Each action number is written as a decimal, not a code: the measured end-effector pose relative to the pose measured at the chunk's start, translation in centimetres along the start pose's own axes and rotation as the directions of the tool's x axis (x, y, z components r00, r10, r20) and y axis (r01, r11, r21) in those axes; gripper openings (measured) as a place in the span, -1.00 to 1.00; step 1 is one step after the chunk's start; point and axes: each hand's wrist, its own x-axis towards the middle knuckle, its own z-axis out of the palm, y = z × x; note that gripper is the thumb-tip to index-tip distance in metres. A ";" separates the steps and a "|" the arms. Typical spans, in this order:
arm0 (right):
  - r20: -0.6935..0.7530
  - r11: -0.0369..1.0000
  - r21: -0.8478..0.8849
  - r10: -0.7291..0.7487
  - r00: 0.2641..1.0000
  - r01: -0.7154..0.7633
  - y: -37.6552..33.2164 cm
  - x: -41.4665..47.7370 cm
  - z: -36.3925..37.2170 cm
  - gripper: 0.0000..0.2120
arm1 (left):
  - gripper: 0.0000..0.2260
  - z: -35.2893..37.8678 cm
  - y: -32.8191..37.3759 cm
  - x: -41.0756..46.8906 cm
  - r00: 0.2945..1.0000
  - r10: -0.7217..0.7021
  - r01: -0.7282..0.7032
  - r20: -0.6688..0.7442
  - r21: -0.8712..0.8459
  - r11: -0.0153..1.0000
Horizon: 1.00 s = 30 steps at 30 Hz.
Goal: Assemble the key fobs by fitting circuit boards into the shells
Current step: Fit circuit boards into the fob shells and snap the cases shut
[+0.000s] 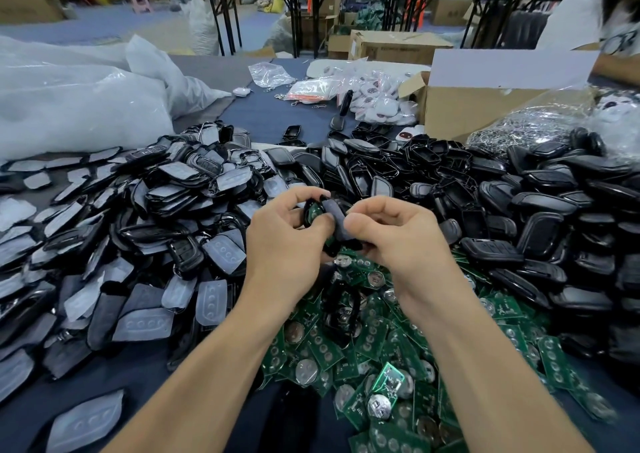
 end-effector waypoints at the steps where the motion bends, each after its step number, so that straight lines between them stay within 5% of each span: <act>1: 0.041 0.999 0.028 0.029 0.999 -0.030 0.1 0.0 0.0 -0.72 | -0.78 0.1 0.0 -0.1 1.000 0.006 -0.006 -0.003 0.010 1.000; 7: -0.086 0.972 -0.226 -0.091 0.992 0.069 0.8 -0.2 0.4 -0.92 | -0.78 0.3 -0.1 0.1 1.000 0.020 -0.020 0.003 0.063 0.998; 14: 0.006 0.968 -0.240 -0.081 0.997 0.080 0.8 -0.3 0.5 -0.72 | -0.73 0.2 0.2 0.2 0.999 -0.039 0.039 -0.003 0.079 0.996; 19: 0.101 0.991 -0.122 -0.049 0.994 0.062 1.1 0.2 -0.2 -0.66 | -0.73 -0.1 0.6 -0.1 0.998 0.046 -0.036 -0.046 0.200 0.979; 24: 0.202 0.986 0.111 0.098 0.975 -0.122 1.0 0.5 -0.9 -0.69 | -0.75 -0.5 0.7 -0.3 0.988 0.149 -0.131 -0.033 0.316 0.940; 30: 0.195 0.975 0.164 0.115 0.974 -0.148 1.1 0.5 -0.7 -0.70 | -0.68 -0.2 0.5 -0.7 0.972 0.235 -0.212 0.008 0.463 0.861</act>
